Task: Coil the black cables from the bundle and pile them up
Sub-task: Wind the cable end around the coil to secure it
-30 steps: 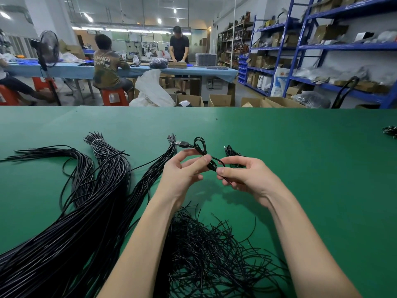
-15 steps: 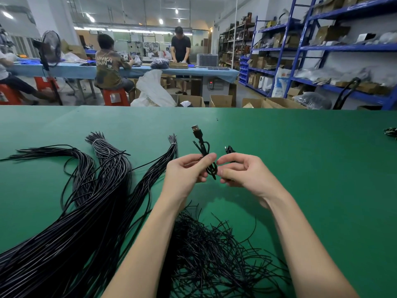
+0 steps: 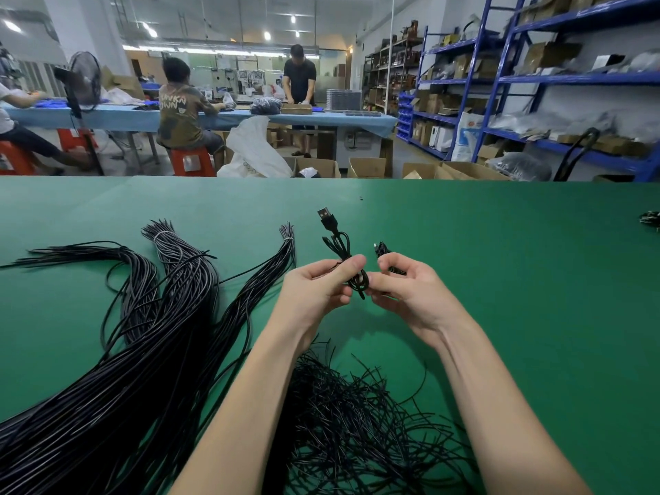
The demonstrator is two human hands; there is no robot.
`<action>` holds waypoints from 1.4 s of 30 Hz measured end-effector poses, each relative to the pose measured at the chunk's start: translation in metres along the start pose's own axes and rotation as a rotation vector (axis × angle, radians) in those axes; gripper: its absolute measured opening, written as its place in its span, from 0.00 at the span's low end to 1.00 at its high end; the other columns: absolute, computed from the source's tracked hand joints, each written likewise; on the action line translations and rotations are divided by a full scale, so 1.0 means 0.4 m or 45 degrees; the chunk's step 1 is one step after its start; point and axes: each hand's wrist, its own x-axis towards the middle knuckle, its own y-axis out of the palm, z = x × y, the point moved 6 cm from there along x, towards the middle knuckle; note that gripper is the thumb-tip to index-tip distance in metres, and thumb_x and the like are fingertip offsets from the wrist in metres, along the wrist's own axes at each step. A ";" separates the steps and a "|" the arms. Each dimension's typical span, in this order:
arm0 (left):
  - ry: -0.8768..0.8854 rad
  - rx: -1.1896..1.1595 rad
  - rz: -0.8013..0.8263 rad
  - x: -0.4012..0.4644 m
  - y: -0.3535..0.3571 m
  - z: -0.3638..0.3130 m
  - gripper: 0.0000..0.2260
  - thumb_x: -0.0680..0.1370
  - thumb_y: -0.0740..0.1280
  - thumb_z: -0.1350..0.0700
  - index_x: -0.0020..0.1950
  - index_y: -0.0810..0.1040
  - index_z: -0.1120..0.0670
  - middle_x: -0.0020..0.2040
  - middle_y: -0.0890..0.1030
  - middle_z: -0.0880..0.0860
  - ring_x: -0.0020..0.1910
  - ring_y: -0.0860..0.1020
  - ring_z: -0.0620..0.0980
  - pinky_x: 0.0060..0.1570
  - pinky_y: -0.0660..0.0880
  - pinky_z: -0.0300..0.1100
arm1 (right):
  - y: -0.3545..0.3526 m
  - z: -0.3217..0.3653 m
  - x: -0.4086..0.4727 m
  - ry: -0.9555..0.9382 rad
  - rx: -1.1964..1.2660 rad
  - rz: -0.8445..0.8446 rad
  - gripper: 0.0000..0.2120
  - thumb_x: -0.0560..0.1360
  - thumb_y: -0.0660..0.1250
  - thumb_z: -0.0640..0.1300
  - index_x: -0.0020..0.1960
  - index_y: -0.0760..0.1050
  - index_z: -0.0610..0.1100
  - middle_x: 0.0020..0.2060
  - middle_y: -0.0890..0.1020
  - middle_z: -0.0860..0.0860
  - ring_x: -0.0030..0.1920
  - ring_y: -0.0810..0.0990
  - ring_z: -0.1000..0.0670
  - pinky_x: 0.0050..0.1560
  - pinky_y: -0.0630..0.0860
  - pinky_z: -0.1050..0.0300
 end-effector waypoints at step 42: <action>-0.033 0.302 0.419 -0.017 0.038 0.010 0.23 0.75 0.69 0.43 0.54 0.80 0.64 0.30 0.75 0.48 0.28 0.73 0.44 0.31 0.72 0.35 | 0.010 0.001 0.011 0.010 -0.013 -0.060 0.13 0.79 0.69 0.43 0.36 0.82 0.45 0.31 0.80 0.52 0.29 0.74 0.59 0.26 0.70 0.67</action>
